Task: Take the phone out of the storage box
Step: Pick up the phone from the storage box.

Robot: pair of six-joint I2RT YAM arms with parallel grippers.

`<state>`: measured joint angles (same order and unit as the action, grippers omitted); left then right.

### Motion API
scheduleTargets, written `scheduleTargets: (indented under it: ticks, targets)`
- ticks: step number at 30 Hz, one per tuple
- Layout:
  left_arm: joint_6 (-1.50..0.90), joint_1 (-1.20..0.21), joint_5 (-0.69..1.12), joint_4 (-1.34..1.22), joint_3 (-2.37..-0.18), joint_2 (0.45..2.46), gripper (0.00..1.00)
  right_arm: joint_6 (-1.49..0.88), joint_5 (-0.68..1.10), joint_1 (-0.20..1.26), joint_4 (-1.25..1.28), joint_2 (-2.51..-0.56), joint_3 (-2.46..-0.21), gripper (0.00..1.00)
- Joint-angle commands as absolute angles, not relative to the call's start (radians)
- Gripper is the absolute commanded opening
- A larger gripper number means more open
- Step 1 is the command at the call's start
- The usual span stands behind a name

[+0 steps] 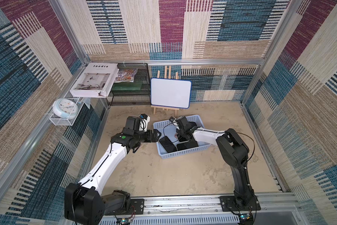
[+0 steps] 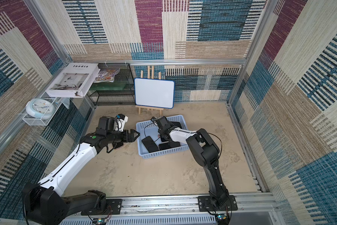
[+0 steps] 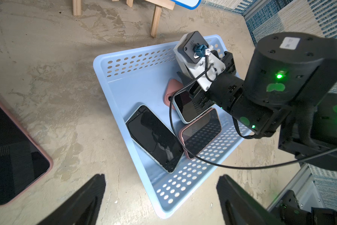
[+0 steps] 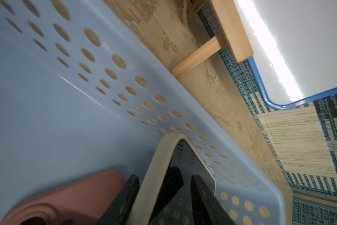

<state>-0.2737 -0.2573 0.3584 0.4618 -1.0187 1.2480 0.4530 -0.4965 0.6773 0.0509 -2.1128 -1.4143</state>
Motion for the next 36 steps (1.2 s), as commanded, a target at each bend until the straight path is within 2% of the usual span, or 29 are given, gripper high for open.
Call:
scheduleTargets:
  ticks: [1,10,17,28,31,36]
  targets:
    - [-0.268,-0.255,0.356,0.46,-1.027,1.248,0.95,0.449,-0.541,0.669,0.1,-2.09,-1.406,0.39]
    - [-0.281,-0.256,0.363,0.468,-1.036,1.246,0.95,0.466,-0.59,0.669,0.176,-2.03,-1.352,0.18]
    - [-0.294,-0.256,0.389,0.466,-1.052,1.256,0.92,0.45,-0.559,0.663,0.147,-1.997,-1.344,0.0]
    - [-0.359,-0.258,0.373,0.443,-1.077,1.264,0.87,0.319,-0.355,0.663,0.066,-1.806,-1.295,0.0]
    - [-0.359,-0.259,0.439,0.401,-1.071,1.252,0.81,0.265,-0.237,0.662,0.031,-1.72,-1.28,0.0]
    - [-0.346,-0.259,0.489,0.365,-1.074,1.249,0.8,0.186,-0.007,0.659,0.017,-1.564,-1.254,0.0]
